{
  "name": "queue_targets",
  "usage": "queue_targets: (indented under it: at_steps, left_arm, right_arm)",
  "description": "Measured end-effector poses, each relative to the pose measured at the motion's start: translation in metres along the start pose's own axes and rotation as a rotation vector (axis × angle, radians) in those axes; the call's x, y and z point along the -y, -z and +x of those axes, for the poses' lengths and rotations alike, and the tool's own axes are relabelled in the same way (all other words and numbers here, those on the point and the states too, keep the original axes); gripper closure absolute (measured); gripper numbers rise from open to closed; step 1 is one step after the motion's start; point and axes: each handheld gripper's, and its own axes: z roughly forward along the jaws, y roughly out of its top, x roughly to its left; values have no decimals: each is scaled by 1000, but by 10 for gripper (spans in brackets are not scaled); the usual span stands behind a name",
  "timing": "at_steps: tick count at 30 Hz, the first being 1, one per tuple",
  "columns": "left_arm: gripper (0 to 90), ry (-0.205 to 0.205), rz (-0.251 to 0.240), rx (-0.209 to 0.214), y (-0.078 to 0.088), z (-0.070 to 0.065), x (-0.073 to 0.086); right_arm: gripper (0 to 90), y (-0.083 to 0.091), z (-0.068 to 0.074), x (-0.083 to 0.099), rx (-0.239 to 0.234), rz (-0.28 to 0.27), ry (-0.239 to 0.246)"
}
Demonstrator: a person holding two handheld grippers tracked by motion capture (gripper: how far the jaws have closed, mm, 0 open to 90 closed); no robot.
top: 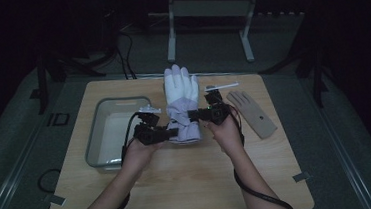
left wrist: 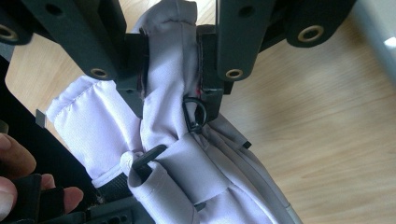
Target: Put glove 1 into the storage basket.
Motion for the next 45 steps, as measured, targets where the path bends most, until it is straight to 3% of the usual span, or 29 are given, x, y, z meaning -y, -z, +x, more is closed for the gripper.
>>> queue_targets:
  at_steps: [13, 31, 38, 45]
  left_arm:
    - [714, 1, -6, -41, 45, 27, 6]
    - [714, 52, 17, -107, 106, 76, 35]
    - [713, 70, 36, -122, 122, 92, 47]
    - [713, 81, 80, -127, 123, 103, 59]
  right_arm:
    - [743, -24, 39, -20, -43, 13, 25]
    - [742, -84, 106, -34, -96, 65, 72]
    - [742, -106, 129, -34, -97, 83, 72]
    - [740, -125, 137, -25, -102, 120, 68]
